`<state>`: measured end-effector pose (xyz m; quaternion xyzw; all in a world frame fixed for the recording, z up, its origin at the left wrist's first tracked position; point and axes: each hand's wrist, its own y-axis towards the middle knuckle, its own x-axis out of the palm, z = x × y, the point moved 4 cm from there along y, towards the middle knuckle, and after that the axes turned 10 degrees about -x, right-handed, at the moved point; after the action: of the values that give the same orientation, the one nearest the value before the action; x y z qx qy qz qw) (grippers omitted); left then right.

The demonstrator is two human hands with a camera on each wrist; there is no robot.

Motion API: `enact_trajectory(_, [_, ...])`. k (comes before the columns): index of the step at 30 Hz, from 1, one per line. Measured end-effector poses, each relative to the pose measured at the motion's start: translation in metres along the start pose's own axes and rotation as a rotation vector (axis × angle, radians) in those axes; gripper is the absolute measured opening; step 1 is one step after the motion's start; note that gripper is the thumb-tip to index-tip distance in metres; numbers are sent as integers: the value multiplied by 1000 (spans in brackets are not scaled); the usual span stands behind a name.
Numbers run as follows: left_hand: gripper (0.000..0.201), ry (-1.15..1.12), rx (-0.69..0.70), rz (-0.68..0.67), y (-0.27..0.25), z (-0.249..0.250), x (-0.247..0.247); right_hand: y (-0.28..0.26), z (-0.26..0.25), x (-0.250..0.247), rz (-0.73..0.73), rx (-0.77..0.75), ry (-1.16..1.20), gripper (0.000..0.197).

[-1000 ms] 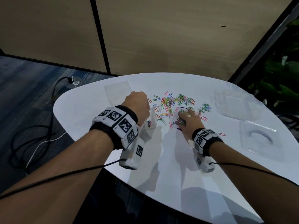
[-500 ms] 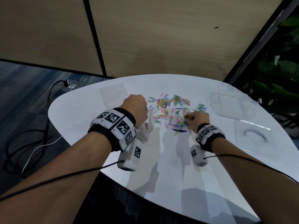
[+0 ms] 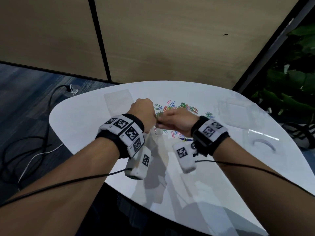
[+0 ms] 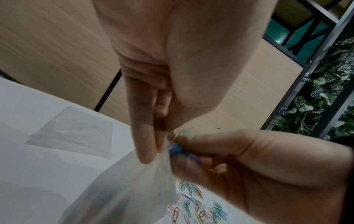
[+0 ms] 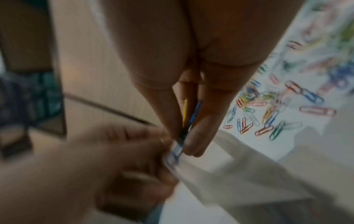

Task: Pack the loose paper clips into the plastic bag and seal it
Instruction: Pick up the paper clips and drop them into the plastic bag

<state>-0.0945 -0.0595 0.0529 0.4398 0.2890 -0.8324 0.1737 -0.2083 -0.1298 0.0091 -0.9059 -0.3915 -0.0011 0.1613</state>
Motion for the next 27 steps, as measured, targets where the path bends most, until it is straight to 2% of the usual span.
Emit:
enact_trajectory(4, [22, -10, -8, 19, 0, -1, -3, 3, 10, 16, 118, -116, -457, 20])
enact_trajectory(7, [21, -18, -10, 14, 1, -3, -4, -5, 3, 28, 207, -257, -733, 20])
enact_trajectory(10, [20, -36, -5, 14, 1, -4, -4, -13, -1, 37, 178, -349, -925, 26])
enact_trajectory(16, [20, -43, 14, 13, -1, -2, -5, -20, -9, 47, 15, -384, -1186, 26])
enact_trajectory(18, [22, -29, 14, 5, -2, -2, -4, -18, -7, 43, -51, -339, -1183, 31])
enact_trajectory(20, [22, -17, 10, -3, -1, -3, -4, -16, -6, 37, -54, -322, -1095, 45])
enact_trajectory(23, [18, -24, 5, 2, 1, -4, -5, -16, -10, 17, 70, -370, -730, 48])
enact_trajectory(25, [18, -20, 0, -4, 2, -5, -5, -15, -9, -12, 203, -337, -504, 47])
enact_trajectory(26, [19, -14, -1, -10, 2, -6, -5, -14, -5, -33, 267, -293, -513, 45])
enact_trajectory(27, [21, -11, -1, -16, 2, -7, -6, -14, 3, -59, 325, -220, -625, 42])
